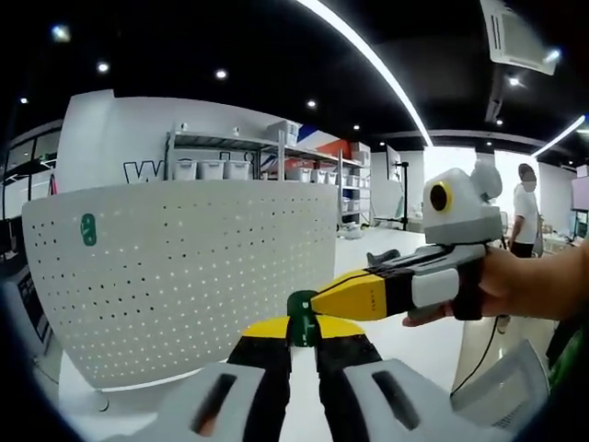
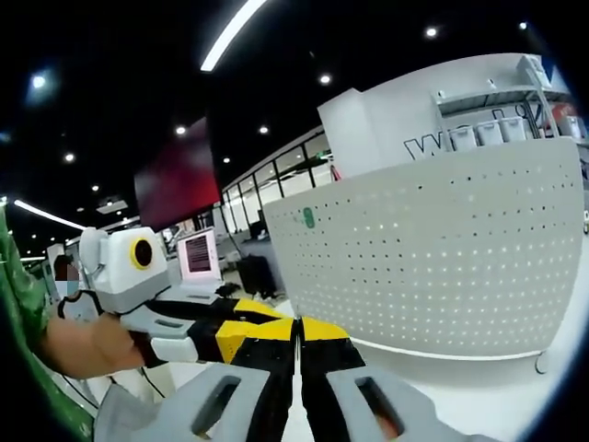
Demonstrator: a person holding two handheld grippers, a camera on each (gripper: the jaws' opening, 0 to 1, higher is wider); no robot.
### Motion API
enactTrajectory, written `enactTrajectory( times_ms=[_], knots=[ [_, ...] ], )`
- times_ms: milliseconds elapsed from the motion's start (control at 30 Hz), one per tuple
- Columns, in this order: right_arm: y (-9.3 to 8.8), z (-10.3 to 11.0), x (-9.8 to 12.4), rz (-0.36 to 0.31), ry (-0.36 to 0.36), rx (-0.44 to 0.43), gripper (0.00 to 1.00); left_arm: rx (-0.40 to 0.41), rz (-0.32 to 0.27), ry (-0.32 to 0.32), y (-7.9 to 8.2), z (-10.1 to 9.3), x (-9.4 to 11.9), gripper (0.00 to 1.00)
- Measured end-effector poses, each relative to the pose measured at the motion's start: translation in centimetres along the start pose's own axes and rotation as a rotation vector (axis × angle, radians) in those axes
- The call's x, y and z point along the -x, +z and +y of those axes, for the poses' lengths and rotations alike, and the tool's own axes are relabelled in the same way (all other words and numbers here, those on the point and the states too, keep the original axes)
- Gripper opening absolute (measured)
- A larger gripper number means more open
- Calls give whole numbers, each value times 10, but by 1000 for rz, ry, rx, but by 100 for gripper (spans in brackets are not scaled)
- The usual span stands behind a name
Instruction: Insert the hook assembly into the mounting plate slot until the hook locks in place.
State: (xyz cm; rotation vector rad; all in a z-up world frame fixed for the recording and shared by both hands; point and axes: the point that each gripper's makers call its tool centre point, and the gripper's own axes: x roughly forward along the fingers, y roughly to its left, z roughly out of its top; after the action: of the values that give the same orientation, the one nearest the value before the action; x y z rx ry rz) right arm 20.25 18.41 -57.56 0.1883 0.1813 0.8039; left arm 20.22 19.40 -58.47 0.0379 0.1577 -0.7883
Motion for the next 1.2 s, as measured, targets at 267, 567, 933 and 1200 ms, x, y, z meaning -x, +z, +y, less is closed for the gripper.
enactTrajectory(
  times_ms=[267, 567, 933, 1200],
  knots=[
    [1, 0, 0, -5, -1, -3, 0, -5, -1, 6, 1, 0, -1, 6],
    [2, 0, 0, -13, -3, -13, 0, -4, -1, 5, 2, -1, -2, 4],
    [1, 2, 0, -11, 7, -12, 0, -25, 4, 3, 2, -1, 0, 4],
    [5, 5, -1, -18, 10, 9, 0, -20, -11, 1, 4, -2, 3, 3]
  ],
)
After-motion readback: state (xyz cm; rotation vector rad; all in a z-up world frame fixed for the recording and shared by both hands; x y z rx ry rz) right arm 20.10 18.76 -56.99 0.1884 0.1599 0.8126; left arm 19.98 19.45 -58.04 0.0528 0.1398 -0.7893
